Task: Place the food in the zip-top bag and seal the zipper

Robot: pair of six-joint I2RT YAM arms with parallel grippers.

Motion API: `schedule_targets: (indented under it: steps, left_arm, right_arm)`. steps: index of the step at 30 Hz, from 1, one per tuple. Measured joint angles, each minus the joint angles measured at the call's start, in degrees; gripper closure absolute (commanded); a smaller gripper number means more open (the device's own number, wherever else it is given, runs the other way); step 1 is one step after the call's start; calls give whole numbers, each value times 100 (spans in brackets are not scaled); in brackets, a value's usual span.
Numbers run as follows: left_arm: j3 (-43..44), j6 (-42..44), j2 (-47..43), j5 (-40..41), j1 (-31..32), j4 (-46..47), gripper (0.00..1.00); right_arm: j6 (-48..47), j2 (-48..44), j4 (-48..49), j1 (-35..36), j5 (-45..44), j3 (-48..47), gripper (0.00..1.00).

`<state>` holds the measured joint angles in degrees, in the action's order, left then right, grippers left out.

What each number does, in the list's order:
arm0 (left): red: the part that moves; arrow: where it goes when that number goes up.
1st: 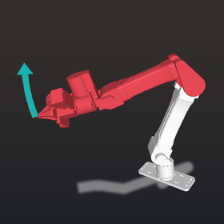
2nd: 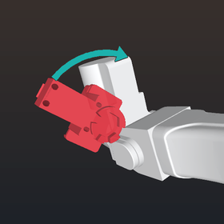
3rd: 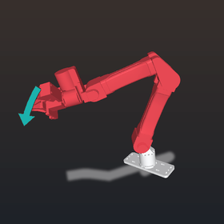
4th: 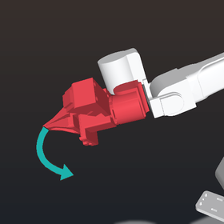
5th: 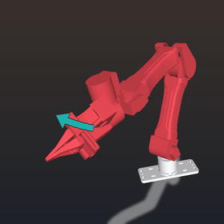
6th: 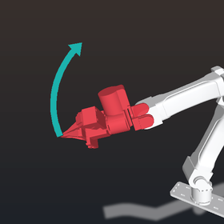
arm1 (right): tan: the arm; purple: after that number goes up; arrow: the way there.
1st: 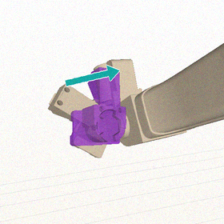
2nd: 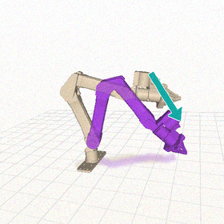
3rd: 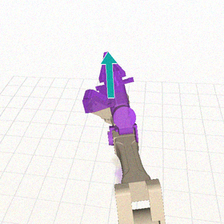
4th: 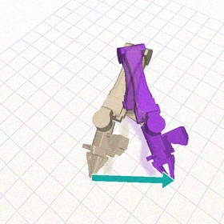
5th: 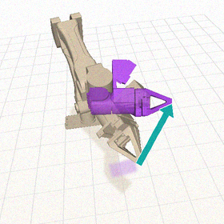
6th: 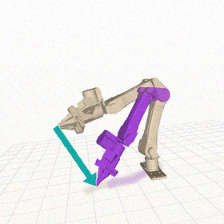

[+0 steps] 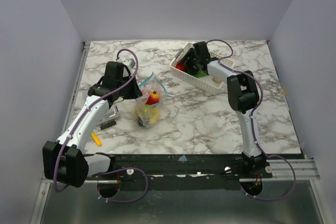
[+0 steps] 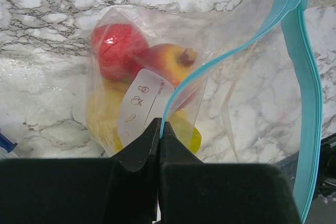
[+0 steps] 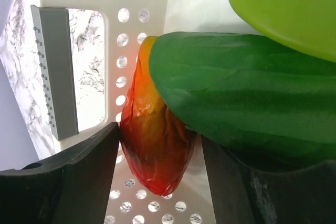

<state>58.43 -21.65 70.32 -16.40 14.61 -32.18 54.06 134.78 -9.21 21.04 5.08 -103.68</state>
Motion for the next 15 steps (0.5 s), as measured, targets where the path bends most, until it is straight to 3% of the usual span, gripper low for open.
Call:
schedule_targets:
  steps: [4,9,15]
  left_arm:
    - [-2,0,0,-2,-4,0,100]
    - [0,-2,0,-11,-4,0,100]
    - [-2,-2,0,-17,-24,7,100]
  right_arm:
    - [-4,61,-4,0,-2,-79,40]
    - [-15,66,74,0,15,-63,57]
    - [-11,-70,363,0,118,192,69]
